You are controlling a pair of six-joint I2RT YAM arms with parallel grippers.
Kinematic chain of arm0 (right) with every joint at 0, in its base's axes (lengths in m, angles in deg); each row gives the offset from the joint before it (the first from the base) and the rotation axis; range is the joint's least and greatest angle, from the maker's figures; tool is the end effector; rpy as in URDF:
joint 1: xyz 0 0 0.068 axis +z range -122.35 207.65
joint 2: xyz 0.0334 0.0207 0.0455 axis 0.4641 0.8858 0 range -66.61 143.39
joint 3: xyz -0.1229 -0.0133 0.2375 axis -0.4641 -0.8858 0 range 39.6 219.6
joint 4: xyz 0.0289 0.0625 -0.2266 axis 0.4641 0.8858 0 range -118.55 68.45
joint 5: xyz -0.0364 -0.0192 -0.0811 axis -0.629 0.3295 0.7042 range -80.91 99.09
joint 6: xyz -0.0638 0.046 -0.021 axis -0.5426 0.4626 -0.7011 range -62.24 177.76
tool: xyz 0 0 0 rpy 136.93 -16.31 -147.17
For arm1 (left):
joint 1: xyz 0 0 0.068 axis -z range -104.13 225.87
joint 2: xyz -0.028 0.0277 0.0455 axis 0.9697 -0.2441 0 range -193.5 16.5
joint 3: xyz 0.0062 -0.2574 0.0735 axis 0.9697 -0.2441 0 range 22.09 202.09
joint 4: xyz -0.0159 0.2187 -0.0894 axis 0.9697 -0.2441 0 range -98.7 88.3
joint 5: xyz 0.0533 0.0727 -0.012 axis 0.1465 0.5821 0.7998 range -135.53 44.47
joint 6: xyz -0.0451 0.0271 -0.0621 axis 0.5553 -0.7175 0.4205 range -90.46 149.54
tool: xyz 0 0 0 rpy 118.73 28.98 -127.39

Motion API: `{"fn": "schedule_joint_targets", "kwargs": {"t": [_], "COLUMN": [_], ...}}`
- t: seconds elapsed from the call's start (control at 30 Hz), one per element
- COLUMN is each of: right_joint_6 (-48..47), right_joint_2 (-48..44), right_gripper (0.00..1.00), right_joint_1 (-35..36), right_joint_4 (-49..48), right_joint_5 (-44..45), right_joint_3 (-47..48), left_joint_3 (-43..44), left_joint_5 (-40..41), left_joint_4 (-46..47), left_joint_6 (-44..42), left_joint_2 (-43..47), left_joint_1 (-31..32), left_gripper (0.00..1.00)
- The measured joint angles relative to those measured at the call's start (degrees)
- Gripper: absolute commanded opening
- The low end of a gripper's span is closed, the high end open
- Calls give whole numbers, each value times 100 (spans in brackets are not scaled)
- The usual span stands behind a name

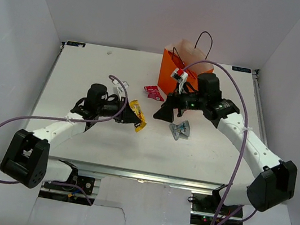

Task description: Place the snacks into the paper bag

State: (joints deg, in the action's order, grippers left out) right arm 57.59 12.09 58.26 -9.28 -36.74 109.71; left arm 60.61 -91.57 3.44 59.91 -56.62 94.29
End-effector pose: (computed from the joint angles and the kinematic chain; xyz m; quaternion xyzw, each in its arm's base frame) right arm 0.2353 0.1979 0.3364 -0.4031 0.7074 0.4466 0.3711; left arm 0.2362 -0.1323 0.2260 0.1134 0.8111 -0.4992 0.2831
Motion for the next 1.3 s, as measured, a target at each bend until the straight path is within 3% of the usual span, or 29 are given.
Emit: {"fn": "schedule_joint_targets", "kwargs": {"t": [0.13,0.3,0.4,0.43,0.7,1.03,1.17,1.27,1.3], "right_joint_6": [1193,2361,2916,3056,3718,3906,3895,3764,3657], "right_joint_2": [343,623,715,758,883,881,881,881,881], "right_gripper": [90,91,100,91,49,14,8,8,8], "right_joint_1": [175,153,153,155,170,162,149,116,101], "right_joint_4": [-363,-905,-1224,-1314,-1788,-2052,-2118,-2109,-2074], "right_joint_5": [584,691,595,562,393,374,343,280,247], "right_joint_3": [0,-188,-367,-402,-772,-999,-990,-933,-870], "left_joint_3": [-52,-59,-66,-66,-17,98,140,140,140], "left_joint_5": [-2,11,57,66,229,245,260,297,317], "left_joint_4": [127,354,468,520,704,780,815,887,909], "left_joint_6": [-317,-463,-463,-461,-439,-367,-334,-321,-323], "left_joint_2": [195,284,278,262,-22,-70,-70,-61,-42], "left_joint_1": [503,981,1213,1283,1534,1552,1552,1554,1558], "left_gripper": [17,18,18,18,18,22,36,54,65]}}
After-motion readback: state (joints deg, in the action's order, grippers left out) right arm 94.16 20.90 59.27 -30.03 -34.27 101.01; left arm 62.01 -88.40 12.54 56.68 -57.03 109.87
